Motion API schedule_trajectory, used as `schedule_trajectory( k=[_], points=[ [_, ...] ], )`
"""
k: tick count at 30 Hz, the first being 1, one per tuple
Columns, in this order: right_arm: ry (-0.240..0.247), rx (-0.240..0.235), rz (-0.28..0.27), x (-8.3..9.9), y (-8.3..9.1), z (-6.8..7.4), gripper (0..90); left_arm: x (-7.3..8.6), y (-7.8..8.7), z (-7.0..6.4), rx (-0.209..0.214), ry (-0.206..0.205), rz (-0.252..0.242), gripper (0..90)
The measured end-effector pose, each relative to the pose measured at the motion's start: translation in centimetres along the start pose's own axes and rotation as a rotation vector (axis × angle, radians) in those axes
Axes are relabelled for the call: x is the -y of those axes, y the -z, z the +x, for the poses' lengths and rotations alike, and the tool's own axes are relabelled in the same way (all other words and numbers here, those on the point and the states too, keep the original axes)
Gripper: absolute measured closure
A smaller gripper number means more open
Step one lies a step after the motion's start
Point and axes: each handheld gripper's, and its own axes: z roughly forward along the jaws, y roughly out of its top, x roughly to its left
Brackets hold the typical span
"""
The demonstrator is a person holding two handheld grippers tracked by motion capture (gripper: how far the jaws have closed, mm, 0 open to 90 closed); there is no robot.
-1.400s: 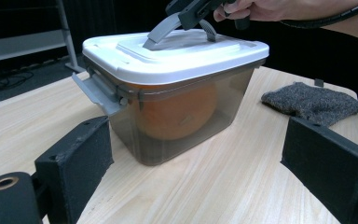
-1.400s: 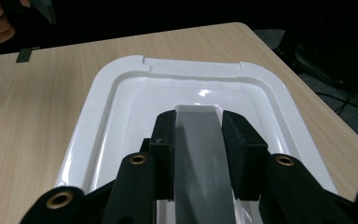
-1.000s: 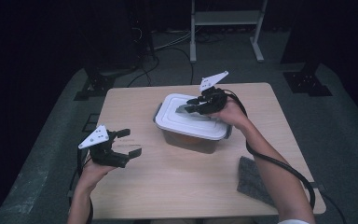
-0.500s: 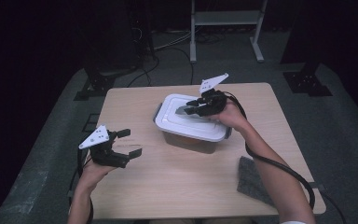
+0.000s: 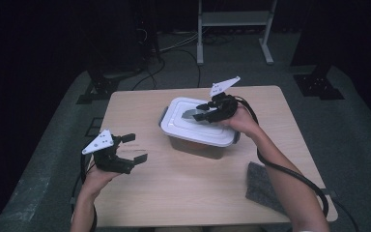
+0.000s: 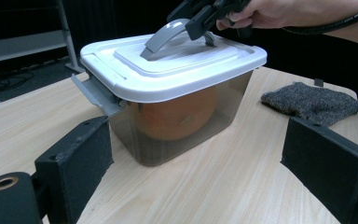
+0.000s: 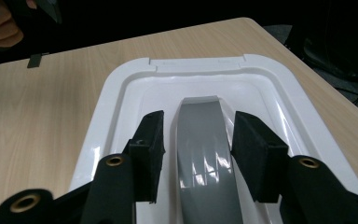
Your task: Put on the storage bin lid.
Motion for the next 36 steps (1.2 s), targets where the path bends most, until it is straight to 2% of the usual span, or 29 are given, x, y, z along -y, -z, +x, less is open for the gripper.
schedule_trajectory(
  k=[9,18,36],
  points=[
    [0.005,0.012,-0.029,-0.4,2.1,0.7,45.9,0.0,-0.1,-0.1,0.004,-0.001,0.003,7.8],
    [-0.002,0.028,-0.052,-0.3,3.7,0.9,44.0,0.0,-0.5,0.0,0.013,0.000,0.007,7.8],
    [-0.007,0.043,-0.068,0.1,6.8,2.0,40.3,0.1,-0.9,-0.1,0.023,0.001,0.014,7.8]
  ],
)
